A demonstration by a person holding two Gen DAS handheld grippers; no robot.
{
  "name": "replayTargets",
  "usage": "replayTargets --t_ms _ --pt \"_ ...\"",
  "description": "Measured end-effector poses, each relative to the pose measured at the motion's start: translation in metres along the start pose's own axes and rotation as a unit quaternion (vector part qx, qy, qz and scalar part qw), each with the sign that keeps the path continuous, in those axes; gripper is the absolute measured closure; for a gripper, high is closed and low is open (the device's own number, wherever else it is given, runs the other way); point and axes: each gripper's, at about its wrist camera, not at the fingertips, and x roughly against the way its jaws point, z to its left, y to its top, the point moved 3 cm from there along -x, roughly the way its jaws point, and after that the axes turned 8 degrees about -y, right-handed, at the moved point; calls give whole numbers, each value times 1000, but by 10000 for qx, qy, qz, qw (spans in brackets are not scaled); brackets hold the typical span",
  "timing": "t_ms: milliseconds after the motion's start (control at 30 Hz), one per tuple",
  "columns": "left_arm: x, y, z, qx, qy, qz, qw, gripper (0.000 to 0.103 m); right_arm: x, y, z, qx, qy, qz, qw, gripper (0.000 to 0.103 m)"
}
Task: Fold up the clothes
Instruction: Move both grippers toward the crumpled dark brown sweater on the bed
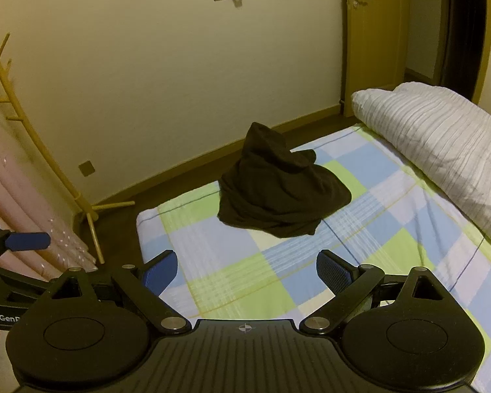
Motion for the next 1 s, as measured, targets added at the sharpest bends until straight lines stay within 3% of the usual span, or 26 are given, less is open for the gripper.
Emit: replayTargets --t_ms 333,467,1000 --pt "-13 -5 -4 249 -317 133 9991 8 -13 3 -3 -38 78 7 10000 9" --pt "-14 8 -1 220 -239 223 9992 8 -22 -2 -3 -23 60 35 10000 9" --pt "-20 6 -8 197 -111 323 9992 8 -32 -7 -21 -109 199 135 9997 9"
